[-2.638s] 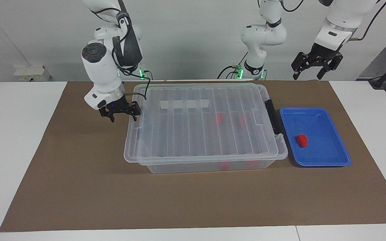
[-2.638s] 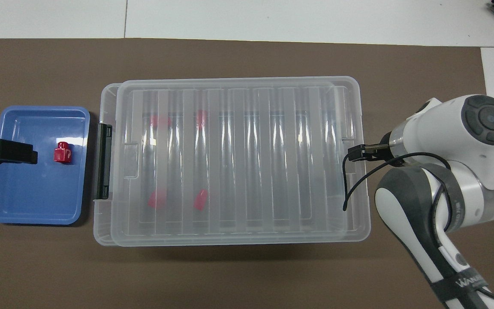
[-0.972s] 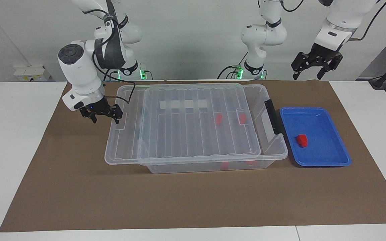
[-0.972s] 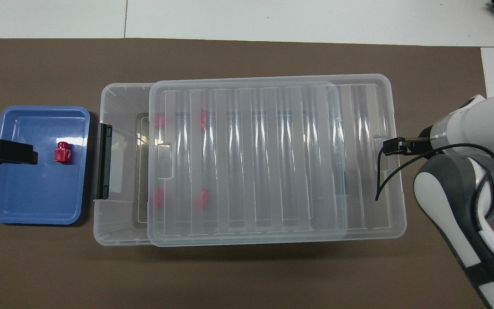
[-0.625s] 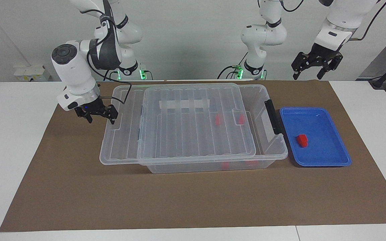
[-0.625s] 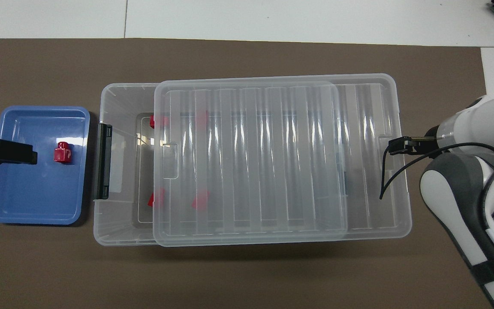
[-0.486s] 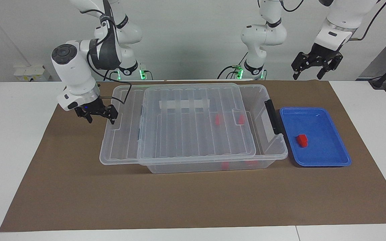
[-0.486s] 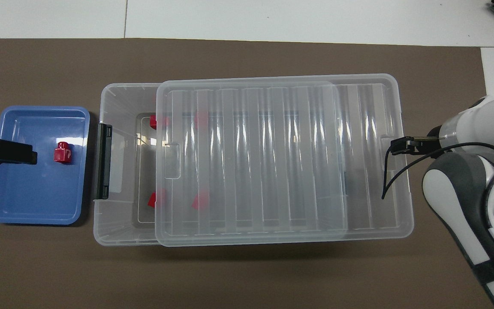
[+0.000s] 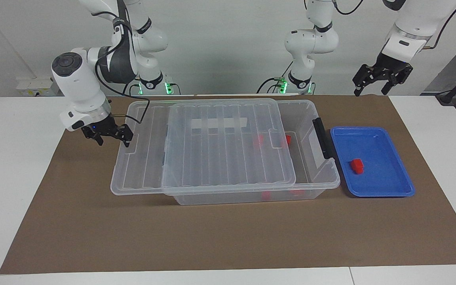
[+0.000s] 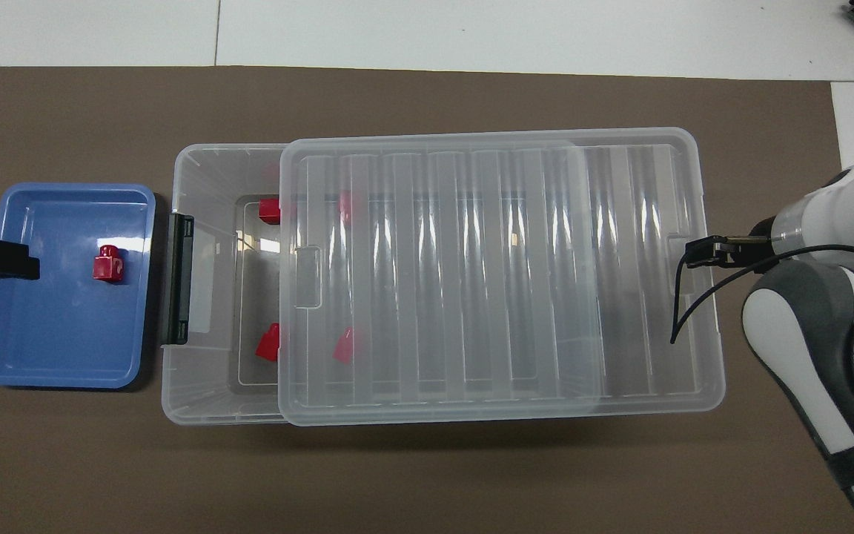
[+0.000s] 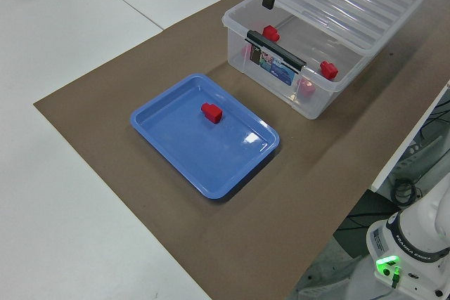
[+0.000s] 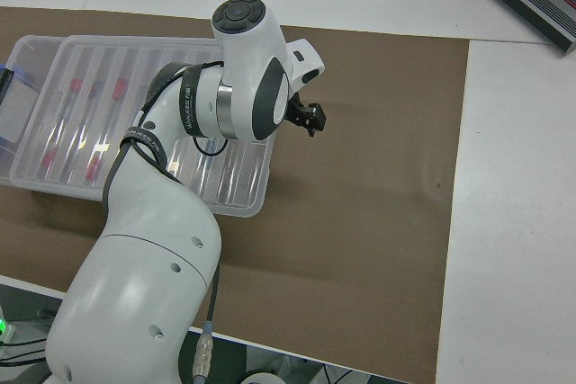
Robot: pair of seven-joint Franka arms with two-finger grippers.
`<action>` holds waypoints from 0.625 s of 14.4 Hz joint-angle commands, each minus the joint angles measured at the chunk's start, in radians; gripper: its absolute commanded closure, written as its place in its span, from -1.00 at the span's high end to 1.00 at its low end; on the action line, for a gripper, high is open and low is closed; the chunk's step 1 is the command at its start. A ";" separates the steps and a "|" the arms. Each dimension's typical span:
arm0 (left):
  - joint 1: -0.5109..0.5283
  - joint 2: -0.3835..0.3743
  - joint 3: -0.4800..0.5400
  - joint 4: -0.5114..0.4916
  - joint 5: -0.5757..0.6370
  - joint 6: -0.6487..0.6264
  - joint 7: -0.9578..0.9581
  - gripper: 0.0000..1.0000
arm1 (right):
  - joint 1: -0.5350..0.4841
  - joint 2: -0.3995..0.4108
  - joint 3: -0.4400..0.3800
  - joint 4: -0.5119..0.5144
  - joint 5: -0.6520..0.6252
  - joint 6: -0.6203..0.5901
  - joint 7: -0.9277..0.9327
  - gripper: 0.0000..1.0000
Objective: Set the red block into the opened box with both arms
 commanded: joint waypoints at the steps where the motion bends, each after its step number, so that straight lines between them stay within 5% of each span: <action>1: 0.029 -0.052 0.001 -0.113 0.001 0.094 0.019 1.00 | -0.016 -0.012 0.002 -0.003 -0.022 -0.018 -0.035 1.00; 9: 0.100 0.037 0.001 -0.248 0.002 0.332 0.128 1.00 | -0.036 -0.015 0.002 0.006 -0.025 -0.029 -0.056 1.00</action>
